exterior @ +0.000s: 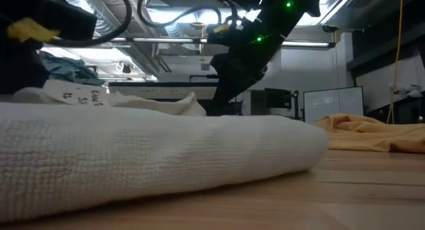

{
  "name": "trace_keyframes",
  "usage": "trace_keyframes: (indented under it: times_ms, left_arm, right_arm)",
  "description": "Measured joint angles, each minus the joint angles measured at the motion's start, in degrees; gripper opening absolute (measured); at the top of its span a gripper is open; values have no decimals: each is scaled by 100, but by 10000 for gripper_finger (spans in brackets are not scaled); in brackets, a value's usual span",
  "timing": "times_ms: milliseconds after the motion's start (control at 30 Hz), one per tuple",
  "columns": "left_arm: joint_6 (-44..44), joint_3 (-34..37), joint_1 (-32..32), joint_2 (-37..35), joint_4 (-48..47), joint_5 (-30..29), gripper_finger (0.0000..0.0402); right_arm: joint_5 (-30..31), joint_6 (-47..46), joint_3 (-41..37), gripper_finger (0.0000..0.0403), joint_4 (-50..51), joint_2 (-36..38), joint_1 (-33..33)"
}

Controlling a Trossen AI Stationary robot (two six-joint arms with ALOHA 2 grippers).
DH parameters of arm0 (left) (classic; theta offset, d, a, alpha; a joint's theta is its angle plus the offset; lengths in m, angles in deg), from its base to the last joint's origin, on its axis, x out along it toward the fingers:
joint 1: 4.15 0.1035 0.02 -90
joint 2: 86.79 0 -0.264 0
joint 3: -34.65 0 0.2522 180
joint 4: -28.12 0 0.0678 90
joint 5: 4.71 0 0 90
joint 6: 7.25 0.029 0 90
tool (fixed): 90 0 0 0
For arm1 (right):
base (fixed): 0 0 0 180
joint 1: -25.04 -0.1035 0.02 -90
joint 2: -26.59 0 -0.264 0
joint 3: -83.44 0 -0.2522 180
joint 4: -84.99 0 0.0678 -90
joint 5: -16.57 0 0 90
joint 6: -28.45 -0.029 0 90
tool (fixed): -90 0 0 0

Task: Fold towel
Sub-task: Fold the white patterned towel

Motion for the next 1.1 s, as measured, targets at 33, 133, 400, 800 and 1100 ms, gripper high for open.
trace_keyframes:
  times_ms: [33, 133, 400, 800, 1100]
  left_arm:
    - [-164, 10, 1, 0, -29, -15, 4]
    - [-916, 9, -40, -15, -174, -224, 2]
    - [-830, -4, -391, -394, 598, -571, 5]
    - [1436, -6, -648, -509, 3682, -653, 2]
    - [208, -8, -497, -509, 2416, -595, 1]
  right_arm:
    - [-130, 0, 0, 214, -12, 0, 28]
    - [-587, 9, 0, 214, -18, 0, 10]
    - [-1541, 208, 4, 214, 234, 156, -379]
    - [-1327, 220, 2, 214, 463, 170, -1426]
    - [-1216, 164, 2, 214, 345, 170, -1494]
